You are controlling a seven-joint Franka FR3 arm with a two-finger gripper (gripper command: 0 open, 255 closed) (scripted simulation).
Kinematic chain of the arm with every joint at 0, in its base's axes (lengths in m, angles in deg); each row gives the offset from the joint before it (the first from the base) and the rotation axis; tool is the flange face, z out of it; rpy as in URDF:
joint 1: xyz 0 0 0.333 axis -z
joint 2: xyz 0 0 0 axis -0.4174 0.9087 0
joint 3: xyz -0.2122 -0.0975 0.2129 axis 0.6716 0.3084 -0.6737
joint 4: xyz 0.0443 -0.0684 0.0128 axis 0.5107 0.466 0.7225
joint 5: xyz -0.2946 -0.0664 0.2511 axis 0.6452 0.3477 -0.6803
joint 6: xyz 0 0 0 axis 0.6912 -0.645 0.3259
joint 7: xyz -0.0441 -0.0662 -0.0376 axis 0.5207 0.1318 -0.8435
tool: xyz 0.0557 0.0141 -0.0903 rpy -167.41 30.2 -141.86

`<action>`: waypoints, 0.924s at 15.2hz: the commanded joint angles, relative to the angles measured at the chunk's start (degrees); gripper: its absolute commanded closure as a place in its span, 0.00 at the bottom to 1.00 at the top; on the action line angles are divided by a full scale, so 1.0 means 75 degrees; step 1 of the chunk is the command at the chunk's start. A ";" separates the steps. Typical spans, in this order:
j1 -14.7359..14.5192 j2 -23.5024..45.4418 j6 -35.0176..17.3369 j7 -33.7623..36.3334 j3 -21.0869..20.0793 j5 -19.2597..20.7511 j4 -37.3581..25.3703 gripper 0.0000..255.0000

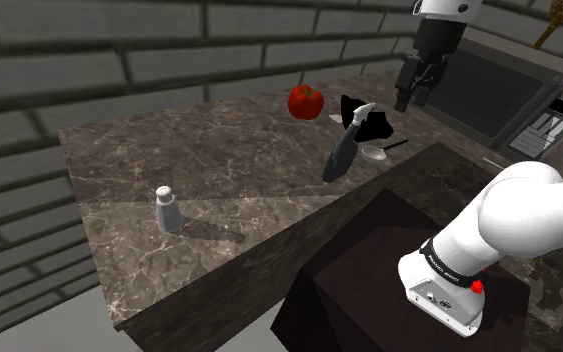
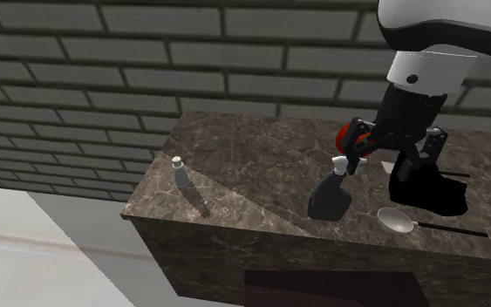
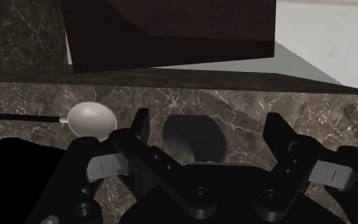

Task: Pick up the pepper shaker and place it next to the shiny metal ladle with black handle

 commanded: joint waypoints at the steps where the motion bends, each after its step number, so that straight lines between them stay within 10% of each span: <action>1: 0.0000 0.0000 0.0000 0.0000 0.0000 0.0000 0.0000 0.00; 14: -0.0673 0.1873 -0.2096 0.2048 -0.1879 -0.1357 -0.0288 0.00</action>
